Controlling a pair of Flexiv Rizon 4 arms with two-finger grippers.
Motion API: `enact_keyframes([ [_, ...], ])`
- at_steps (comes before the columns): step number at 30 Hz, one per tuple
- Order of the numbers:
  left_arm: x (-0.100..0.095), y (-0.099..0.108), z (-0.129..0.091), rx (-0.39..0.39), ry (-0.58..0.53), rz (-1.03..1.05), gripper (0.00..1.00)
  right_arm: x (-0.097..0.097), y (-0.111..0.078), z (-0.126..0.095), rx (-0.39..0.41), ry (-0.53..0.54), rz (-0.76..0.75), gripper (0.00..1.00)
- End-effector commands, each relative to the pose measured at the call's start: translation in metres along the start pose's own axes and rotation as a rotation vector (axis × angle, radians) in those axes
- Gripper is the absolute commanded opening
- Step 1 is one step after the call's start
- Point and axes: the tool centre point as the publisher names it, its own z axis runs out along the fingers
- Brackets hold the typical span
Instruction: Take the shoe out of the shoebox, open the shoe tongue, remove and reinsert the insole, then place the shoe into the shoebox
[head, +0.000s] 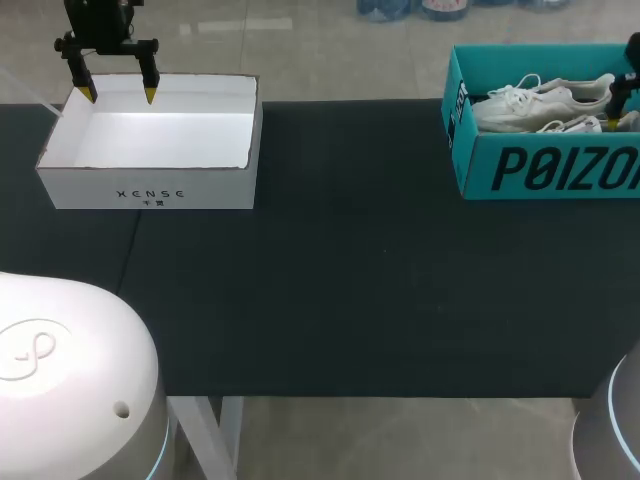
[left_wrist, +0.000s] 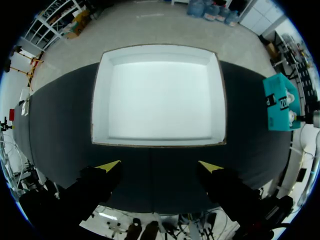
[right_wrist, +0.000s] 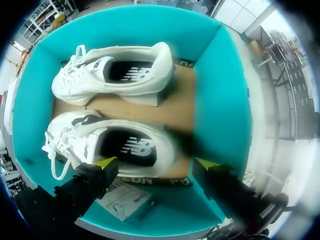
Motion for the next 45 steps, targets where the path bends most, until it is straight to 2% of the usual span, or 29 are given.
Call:
enact_keyframes([
  [1,0.000,0.000,0.000,0.000,0.000,0.000,1.00,0.002,0.004,0.012,0.005,-0.011,-0.007,1.00],
  [5,0.000,0.000,0.000,0.000,0.000,0.000,1.00,0.001,0.004,0.019,0.008,-0.016,-0.003,1.00],
  [6,0.000,0.000,0.000,0.000,0.000,0.000,1.00,0.000,0.003,0.020,0.007,-0.017,-0.001,0.76],
  [7,0.000,0.000,0.000,0.000,0.000,0.000,1.00,0.000,0.003,0.021,0.006,-0.018,0.004,0.47],
  [9,0.000,0.000,0.000,0.000,0.000,0.000,1.00,-0.002,0.002,0.023,0.004,-0.021,0.013,0.28],
  [11,0.000,0.000,0.000,0.000,0.000,0.000,1.00,-0.005,0.002,0.024,0.002,-0.028,0.030,0.05],
  [12,0.000,0.000,0.000,0.000,0.000,0.000,1.00,-0.006,0.002,0.025,0.002,-0.024,0.037,0.00],
  [22,0.000,0.000,0.000,0.000,0.000,0.000,1.00,-0.014,-0.002,0.016,-0.030,-0.030,0.088,0.00],
  [30,0.000,0.000,0.000,0.000,0.000,0.000,1.00,-0.020,0.000,-0.007,-0.077,-0.031,0.139,0.00],
  [39,0.000,0.000,0.000,0.000,0.000,0.000,1.00,-0.029,0.014,-0.064,-0.153,-0.047,0.260,0.00],
  [45,0.000,0.000,0.000,0.000,0.000,0.000,1.00,-0.030,0.023,-0.106,-0.146,-0.086,0.363,0.00],
])
